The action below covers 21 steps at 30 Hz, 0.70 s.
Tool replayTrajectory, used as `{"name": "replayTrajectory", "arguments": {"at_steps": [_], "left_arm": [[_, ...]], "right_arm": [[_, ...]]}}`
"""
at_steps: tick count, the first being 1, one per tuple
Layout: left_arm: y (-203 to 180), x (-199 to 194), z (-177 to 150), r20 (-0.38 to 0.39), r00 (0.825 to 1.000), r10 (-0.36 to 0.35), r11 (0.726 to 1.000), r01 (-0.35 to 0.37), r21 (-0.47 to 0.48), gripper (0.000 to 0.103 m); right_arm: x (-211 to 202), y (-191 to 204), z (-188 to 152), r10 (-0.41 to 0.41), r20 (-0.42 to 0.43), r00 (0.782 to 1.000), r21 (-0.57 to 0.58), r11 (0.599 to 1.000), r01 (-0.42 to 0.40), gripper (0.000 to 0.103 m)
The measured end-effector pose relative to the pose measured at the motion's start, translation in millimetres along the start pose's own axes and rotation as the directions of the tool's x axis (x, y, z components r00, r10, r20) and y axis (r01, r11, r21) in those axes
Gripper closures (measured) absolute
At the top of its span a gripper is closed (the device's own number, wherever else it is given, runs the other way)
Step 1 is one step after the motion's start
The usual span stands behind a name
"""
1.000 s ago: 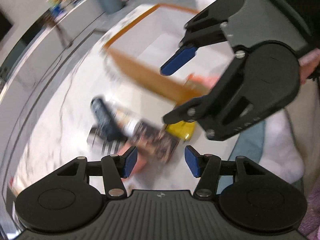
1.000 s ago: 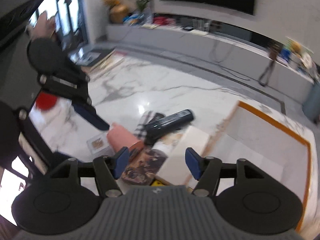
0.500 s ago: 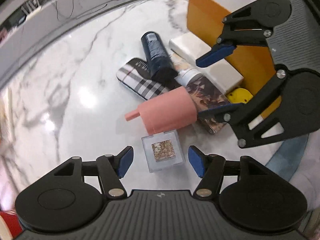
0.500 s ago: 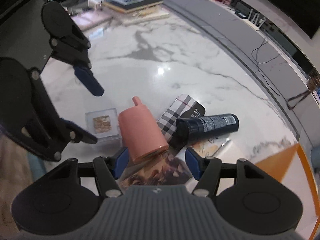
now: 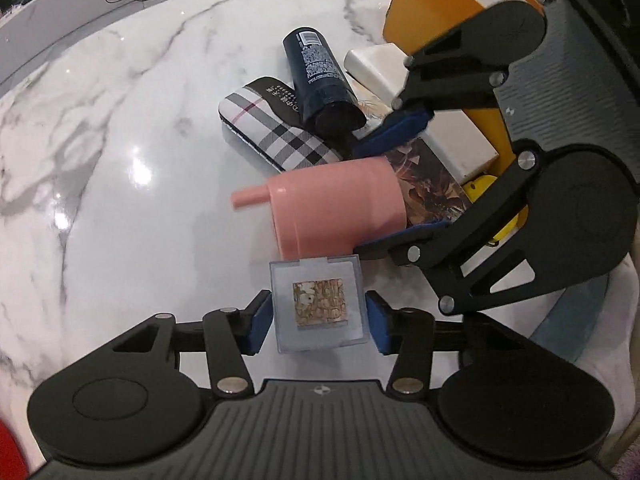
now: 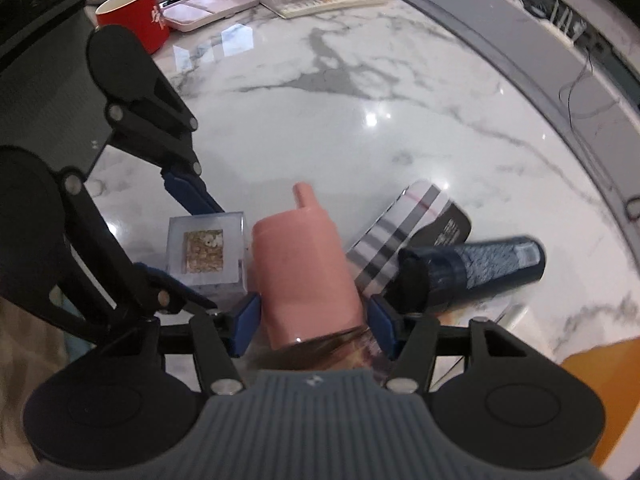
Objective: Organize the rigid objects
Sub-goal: 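Grasp the clear cube box with the left tool while the right tool grasps the pink cylindrical bottle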
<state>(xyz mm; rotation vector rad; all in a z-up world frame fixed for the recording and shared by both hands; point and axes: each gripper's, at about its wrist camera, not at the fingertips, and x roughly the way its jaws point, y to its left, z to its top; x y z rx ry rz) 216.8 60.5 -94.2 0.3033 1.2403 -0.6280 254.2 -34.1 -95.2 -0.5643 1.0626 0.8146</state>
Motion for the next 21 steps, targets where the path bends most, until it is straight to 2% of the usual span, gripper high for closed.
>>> {"name": "replayTrajectory", "arguments": {"at_steps": [7, 10, 13, 15, 21], "left_arm": [[4, -10, -15, -0.033, 0.998, 0.054, 0.999, -0.054, 0.007, 0.049], [3, -11, -18, -0.023, 0.997, 0.075, 0.997, -0.075, 0.002, 0.047], [1, -11, -17, -0.007, 0.994, 0.105, 0.994, -0.105, -0.001, 0.039], [4, -12, -17, 0.018, 0.993, 0.113, 0.994, -0.113, -0.009, 0.04], [16, -7, -13, 0.031, 0.997, 0.073, 0.997, -0.072, -0.024, 0.04]], "right_arm": [[-9, 12, -10, 0.09, -0.083, 0.992, 0.161, 0.984, -0.075, 0.048], [-11, 19, -11, 0.087, -0.076, 0.993, 0.133, 0.988, -0.076, 0.043], [-10, 23, -6, 0.046, -0.063, 0.997, 0.098, 0.994, -0.04, 0.042], [-8, 21, -3, 0.054, -0.055, 0.997, 0.095, 0.994, -0.048, 0.042], [0, 16, 0, 0.08, -0.04, 0.996, 0.085, 0.993, -0.077, 0.041]]}}
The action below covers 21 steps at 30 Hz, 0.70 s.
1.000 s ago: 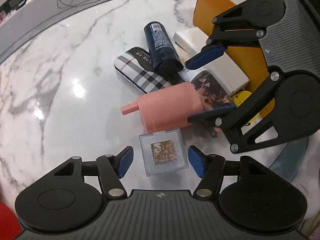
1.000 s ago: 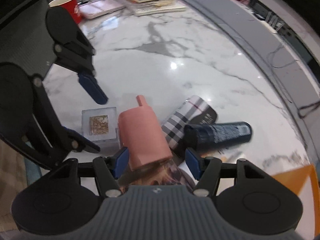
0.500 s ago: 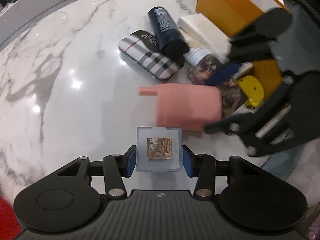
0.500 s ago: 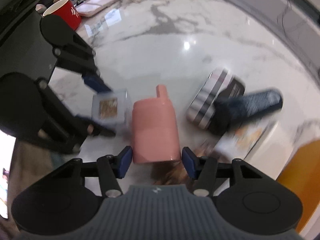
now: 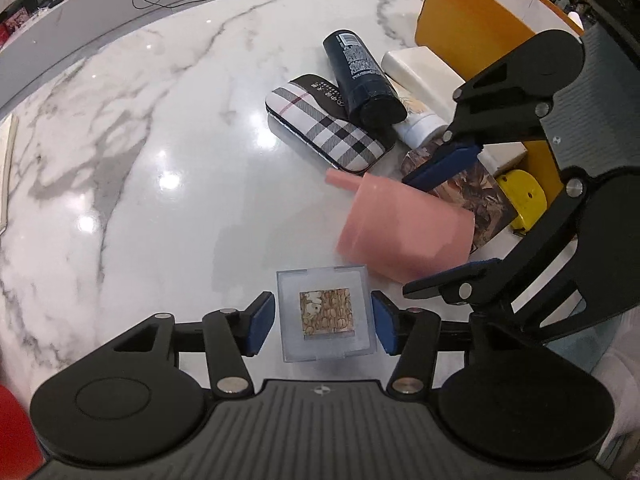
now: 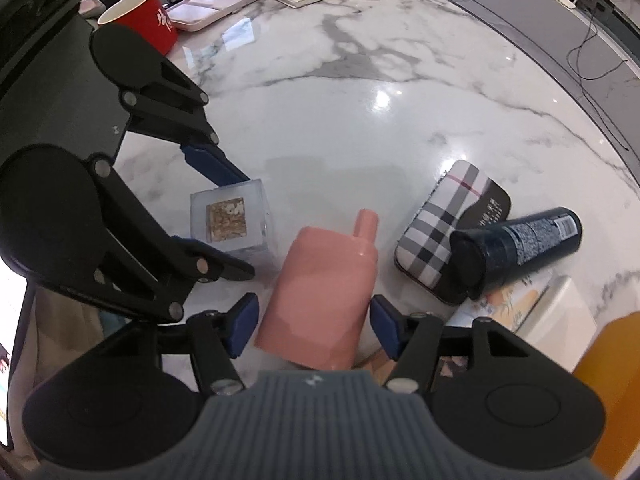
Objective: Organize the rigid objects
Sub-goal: 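Grasp the clear cube box with the left tool while the right tool grasps the pink cylindrical bottle, then carry the clear cube and pink cylinder into the orange shoebox with both tools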
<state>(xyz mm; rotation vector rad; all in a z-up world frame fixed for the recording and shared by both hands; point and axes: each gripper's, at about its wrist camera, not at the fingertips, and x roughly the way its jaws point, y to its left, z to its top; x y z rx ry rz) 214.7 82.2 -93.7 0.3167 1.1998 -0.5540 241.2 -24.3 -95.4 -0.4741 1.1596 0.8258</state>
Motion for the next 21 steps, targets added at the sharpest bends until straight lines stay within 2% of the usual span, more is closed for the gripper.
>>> {"name": "replayTrajectory", "arguments": {"at_steps": [4, 8, 12, 21], "left_arm": [[6, 6, 1, -0.011, 1.0, -0.013, 0.999, 0.012, -0.029, 0.04], [10, 10, 1, -0.008, 0.999, -0.033, 0.999, 0.033, -0.038, 0.048], [10, 9, 0, -0.003, 1.0, -0.017, 0.999, 0.017, -0.043, 0.049], [-2, -16, 2, 0.027, 1.0, 0.016, 0.999, -0.015, -0.039, 0.049]], "right_arm": [[5, -6, 1, 0.017, 0.0, 1.0, 0.032, 0.999, -0.017, 0.041], [10, -8, 1, 0.027, 0.006, 1.0, 0.05, 0.998, -0.027, 0.042], [12, -10, 1, 0.043, 0.016, 0.999, 0.072, 0.996, -0.044, 0.048], [-13, -9, -1, 0.001, 0.048, 0.999, 0.094, 0.996, -0.005, 0.048]]}}
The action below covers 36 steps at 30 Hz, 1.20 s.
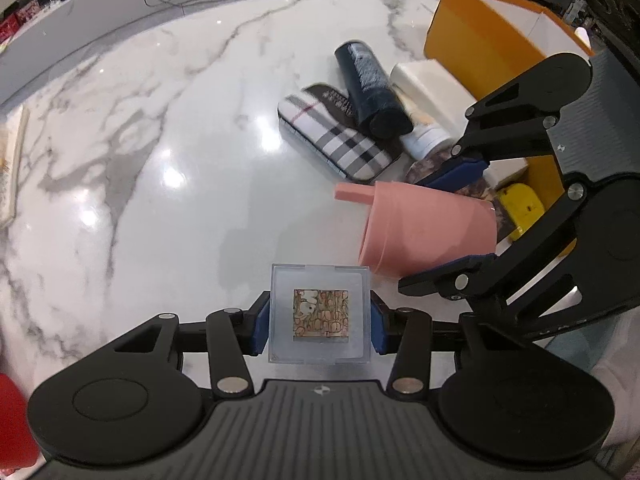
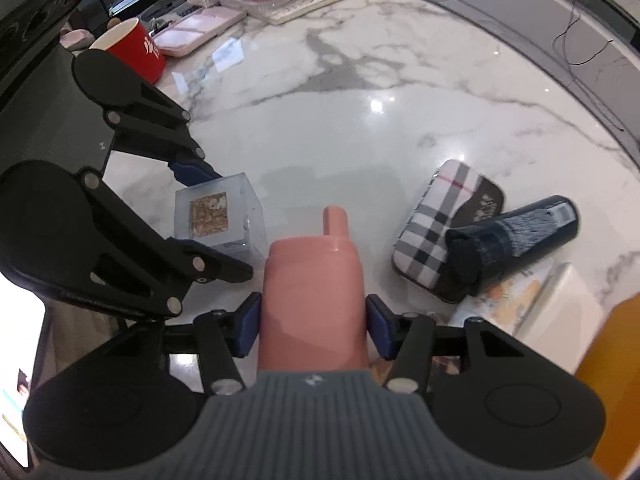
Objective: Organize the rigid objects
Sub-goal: 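Carry the clear cube and pink cylinder into the orange shoebox with both tools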
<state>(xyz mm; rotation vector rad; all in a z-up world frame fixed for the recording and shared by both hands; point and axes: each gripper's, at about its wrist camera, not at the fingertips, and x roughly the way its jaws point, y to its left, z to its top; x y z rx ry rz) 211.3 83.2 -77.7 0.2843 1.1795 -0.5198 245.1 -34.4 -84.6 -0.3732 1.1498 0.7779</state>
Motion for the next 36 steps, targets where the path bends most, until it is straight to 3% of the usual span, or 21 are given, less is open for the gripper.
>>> {"name": "replayTrajectory", "arguments": {"at_steps": [9, 14, 18, 22, 26, 32, 36], "left_arm": [[-42, -54, 18, 0.117, 0.993, 0.016, 0.998, -0.023, 0.056, 0.049], [-89, -83, 41, 0.204, 0.979, -0.01, 0.987, -0.023, 0.157, 0.049], [-133, -97, 64, 0.259, 0.964, -0.054, 0.966, -0.015, 0.259, 0.049], [-186, -93, 83, 0.277, 0.957, -0.086, 0.919, -0.031, 0.393, 0.049], [-231, -72, 97, 0.231, 0.965, -0.126, 0.842, -0.019, 0.538, 0.049], [-265, -18, 112, 0.138, 0.987, -0.08, 0.715, -0.04, 0.698, 0.049], [-270, 17, 127, 0.088, 0.996, -0.03, 0.667, -0.045, 0.744, 0.049]], "right_arm": [[-80, -4, -21, -0.083, 0.119, 0.989, 0.051, 0.996, 0.077, 0.048], [-140, -18, -48, -0.19, 0.181, 0.965, 0.099, 0.98, 0.174, 0.048], [-174, -38, -77, -0.284, 0.176, 0.943, 0.171, 0.952, 0.255, 0.048], [-190, -66, -109, -0.35, 0.143, 0.926, 0.265, 0.915, 0.305, 0.048], [-187, -99, -142, -0.367, 0.1, 0.925, 0.399, 0.866, 0.3, 0.048], [-166, -140, -171, -0.346, 0.096, 0.933, 0.582, 0.78, 0.229, 0.048], [-145, -164, -176, -0.327, 0.106, 0.939, 0.658, 0.731, 0.181, 0.048]]}}
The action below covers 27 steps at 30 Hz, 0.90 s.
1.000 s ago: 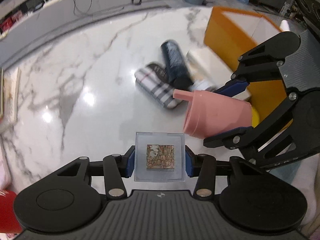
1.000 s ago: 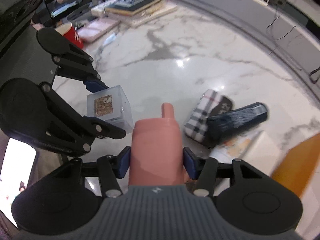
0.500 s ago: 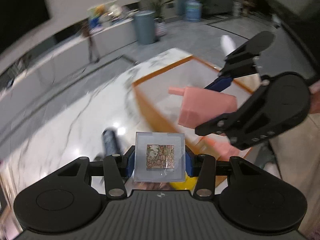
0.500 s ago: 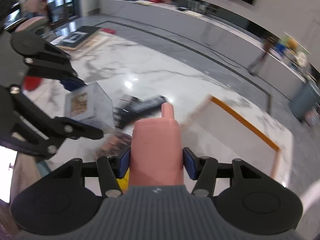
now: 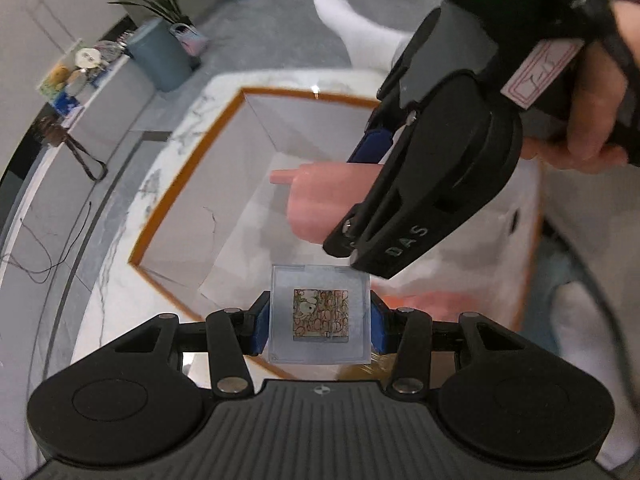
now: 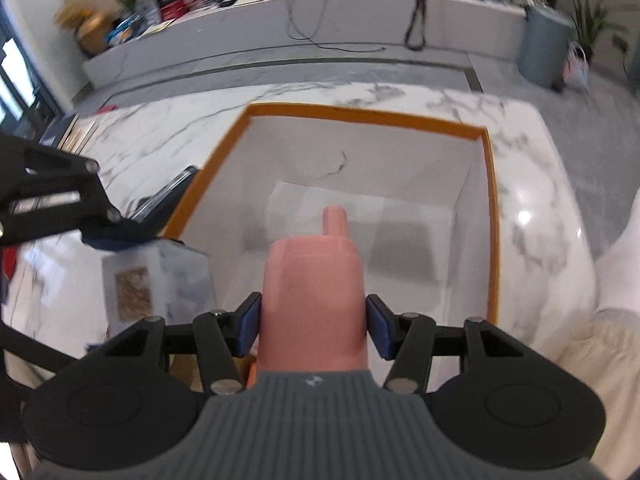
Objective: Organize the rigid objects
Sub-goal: 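Carry the clear cube and pink cylinder into the orange shoebox with both tools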
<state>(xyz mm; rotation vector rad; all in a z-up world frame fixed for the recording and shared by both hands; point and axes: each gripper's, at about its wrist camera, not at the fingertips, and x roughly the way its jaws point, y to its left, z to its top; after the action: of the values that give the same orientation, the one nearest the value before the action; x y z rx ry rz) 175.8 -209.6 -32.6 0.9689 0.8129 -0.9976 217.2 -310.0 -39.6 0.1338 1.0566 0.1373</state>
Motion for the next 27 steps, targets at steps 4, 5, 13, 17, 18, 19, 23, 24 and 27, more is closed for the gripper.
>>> {"name": "replayTrajectory", "arguments": {"at_steps": [4, 5, 13, 17, 18, 19, 23, 24, 27], "left_arm": [[9, 30, 1, -0.079, 0.997, -0.026, 0.997, 0.032, 0.076, 0.049], [8, 36, 2, -0.103, 0.994, -0.028, 0.994, 0.038, 0.099, 0.049], [15, 77, 5, -0.219, 0.974, -0.058, 0.976, 0.101, 0.191, 0.049], [20, 93, 6, -0.257, 0.964, -0.07, 0.971, 0.125, 0.202, 0.049], [21, 94, 6, -0.26, 0.963, -0.075, 0.97, 0.13, 0.203, 0.049], [21, 96, 6, -0.263, 0.962, -0.079, 0.97, 0.134, 0.201, 0.049], [24, 104, 6, -0.276, 0.957, -0.087, 0.97, 0.144, 0.194, 0.047], [23, 105, 7, -0.283, 0.955, -0.088, 0.971, 0.146, 0.191, 0.046], [26, 113, 12, -0.277, 0.957, -0.082, 0.97, 0.141, 0.197, 0.043]], "right_arm": [[28, -9, 3, 0.027, -0.006, 1.0, 0.097, 0.995, -0.026, 0.048], [36, -12, 4, 0.03, -0.011, 0.999, 0.111, 0.993, -0.029, 0.048], [75, -28, 5, 0.098, -0.051, 0.994, 0.235, 0.968, -0.084, 0.048], [86, -24, 5, 0.118, -0.06, 0.991, 0.253, 0.962, -0.099, 0.048], [88, -21, 5, 0.123, -0.065, 0.99, 0.25, 0.963, -0.103, 0.048], [89, -20, 4, 0.125, -0.069, 0.99, 0.244, 0.964, -0.105, 0.047], [94, -19, 0, 0.132, -0.086, 0.987, 0.257, 0.96, -0.106, 0.045], [95, -20, 1, 0.144, -0.083, 0.986, 0.265, 0.957, -0.117, 0.045], [94, -19, -1, 0.147, -0.081, 0.986, 0.265, 0.957, -0.121, 0.045]]}}
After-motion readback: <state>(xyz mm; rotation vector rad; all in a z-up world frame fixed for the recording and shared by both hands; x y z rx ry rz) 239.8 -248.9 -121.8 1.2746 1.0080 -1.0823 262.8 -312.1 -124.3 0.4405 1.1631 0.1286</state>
